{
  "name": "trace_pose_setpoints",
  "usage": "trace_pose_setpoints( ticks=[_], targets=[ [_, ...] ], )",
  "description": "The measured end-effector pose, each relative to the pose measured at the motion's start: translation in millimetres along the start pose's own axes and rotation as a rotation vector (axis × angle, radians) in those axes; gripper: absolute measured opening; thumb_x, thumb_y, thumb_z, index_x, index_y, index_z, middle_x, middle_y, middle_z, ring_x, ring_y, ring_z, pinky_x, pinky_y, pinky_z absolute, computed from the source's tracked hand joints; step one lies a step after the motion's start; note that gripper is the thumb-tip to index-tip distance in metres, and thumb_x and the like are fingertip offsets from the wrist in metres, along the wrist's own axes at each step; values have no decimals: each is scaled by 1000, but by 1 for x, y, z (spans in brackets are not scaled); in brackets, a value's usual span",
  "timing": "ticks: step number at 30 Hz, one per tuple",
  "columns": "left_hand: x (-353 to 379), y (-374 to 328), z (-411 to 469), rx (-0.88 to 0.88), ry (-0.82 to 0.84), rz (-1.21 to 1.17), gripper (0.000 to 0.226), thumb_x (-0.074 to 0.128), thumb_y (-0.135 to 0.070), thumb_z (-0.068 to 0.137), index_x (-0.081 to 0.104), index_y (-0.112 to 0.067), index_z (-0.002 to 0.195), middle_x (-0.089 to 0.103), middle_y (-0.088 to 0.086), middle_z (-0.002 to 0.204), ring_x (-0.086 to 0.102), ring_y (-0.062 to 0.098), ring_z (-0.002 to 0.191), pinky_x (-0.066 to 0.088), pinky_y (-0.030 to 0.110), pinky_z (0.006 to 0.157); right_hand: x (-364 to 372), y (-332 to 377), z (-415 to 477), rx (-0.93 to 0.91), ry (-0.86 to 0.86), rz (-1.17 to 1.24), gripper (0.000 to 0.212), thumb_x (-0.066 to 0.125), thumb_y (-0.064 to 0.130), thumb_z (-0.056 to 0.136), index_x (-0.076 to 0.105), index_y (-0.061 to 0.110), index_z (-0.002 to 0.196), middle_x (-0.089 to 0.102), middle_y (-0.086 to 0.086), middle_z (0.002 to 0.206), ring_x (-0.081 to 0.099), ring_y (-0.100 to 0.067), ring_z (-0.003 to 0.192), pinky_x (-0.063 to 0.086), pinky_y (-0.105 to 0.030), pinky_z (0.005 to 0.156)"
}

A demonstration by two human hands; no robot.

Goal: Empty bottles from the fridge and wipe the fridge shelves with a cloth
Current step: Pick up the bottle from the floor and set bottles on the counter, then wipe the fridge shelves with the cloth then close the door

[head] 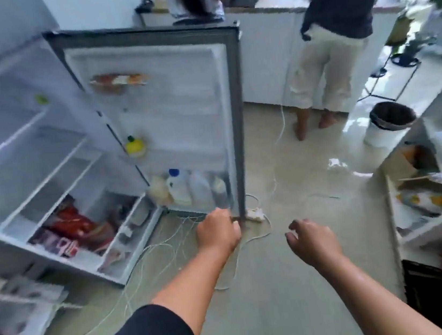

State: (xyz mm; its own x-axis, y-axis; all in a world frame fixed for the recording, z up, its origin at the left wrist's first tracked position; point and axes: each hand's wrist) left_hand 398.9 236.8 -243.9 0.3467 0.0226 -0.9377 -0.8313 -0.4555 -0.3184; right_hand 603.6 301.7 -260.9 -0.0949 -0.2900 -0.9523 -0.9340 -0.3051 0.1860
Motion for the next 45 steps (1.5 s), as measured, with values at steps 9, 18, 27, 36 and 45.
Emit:
trace_pose_setpoints(
  ticks=[9, 18, 27, 36, 45],
  targets=[
    [-102, 235, 14, -526, -159, -4, 33, 54, -38, 88, 67, -16, 108, 65, 5, 113, 63, 28, 103, 52, 39, 82, 5, 269, 87, -484, 16, -20, 32, 48, 40, 91, 65, 25, 113, 69, -6, 113, 68, -28, 97, 54, -35, 81],
    [-148, 391, -19, -941, -361, -93, 21, 51, -34, 89, 67, -20, 89, 61, -1, 100, 61, 22, 82, 45, 28, 62, 41, 479, 113, -907, 103, -31, 26, 49, 35, 89, 68, 22, 101, 67, -7, 104, 65, -29, 95, 49, -31, 74],
    [-127, 497, -10, -1299, -490, -175, 25, 52, -36, 88, 67, -17, 95, 67, 4, 97, 65, 25, 87, 50, 31, 64, 100, 636, 144, -1269, 206, -128, 18, 45, 30, 88, 57, 23, 77, 64, 0, 80, 53, -15, 59, 41, -23, 53],
    [-52, 650, -11, -1394, -818, -95, 31, 62, -12, 82, 63, -10, 113, 60, 11, 109, 58, 28, 98, 47, 35, 64, 206, 759, 189, -1430, -231, 74, 32, 54, 29, 91, 62, 18, 121, 62, -8, 121, 58, -25, 110, 48, -40, 96],
    [53, 832, -29, -1462, -968, -49, 31, 44, 0, 88, 55, 10, 115, 53, 29, 123, 47, 42, 116, 42, 48, 97, 350, 811, 236, -1515, -594, 363, 41, 39, 37, 98, 52, 18, 132, 55, -8, 131, 46, -27, 127, 22, -49, 113]
  ],
)
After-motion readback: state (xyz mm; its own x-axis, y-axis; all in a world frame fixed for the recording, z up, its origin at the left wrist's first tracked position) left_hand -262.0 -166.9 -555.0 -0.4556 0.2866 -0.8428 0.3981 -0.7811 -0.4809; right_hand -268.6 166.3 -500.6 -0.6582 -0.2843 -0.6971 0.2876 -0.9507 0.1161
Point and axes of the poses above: each hand's wrist, its own z-axis towards the middle knuckle, its own x-axis out of the palm, y = z × x
